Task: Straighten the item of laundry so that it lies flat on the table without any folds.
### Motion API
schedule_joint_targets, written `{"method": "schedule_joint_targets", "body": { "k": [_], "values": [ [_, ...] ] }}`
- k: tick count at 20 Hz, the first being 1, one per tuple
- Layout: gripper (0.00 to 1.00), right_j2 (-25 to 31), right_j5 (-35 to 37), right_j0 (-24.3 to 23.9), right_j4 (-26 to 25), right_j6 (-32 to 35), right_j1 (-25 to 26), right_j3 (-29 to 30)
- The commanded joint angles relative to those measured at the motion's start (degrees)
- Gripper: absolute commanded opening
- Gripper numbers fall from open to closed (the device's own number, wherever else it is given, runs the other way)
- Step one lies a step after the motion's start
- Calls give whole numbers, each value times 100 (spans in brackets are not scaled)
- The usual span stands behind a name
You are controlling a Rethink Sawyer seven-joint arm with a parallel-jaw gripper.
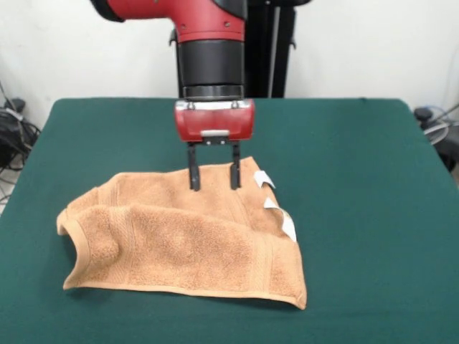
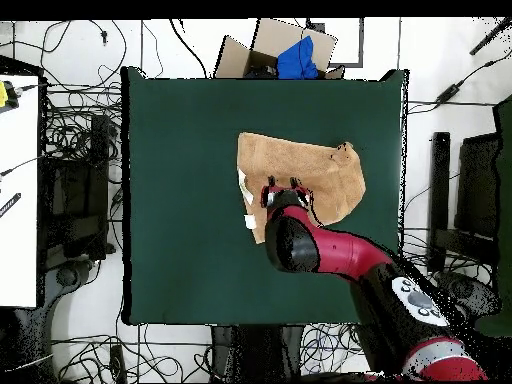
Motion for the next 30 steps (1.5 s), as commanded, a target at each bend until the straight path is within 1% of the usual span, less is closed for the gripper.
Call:
{"method": "schedule_joint_targets", "body": {
  "k": [1, 2, 5, 8, 17, 20, 24, 30],
  "values": [
    [100, -51, -154, 97, 135, 1164, 38, 80],
    [100, -81, -139, 90, 114, 1121, 33, 26],
    [100, 78, 296, -239, 63, 881, -78, -262],
    [100, 110, 368, -334, 67, 854, -106, -276],
    [100, 168, 479, -370, 163, 855, -123, -365],
    [100, 195, 483, -380, 167, 837, -45, -470],
    [100, 214, 365, -301, 196, 831, 307, -845],
    [100, 98, 335, -205, 248, 873, 333, -1013]
  ]
}}
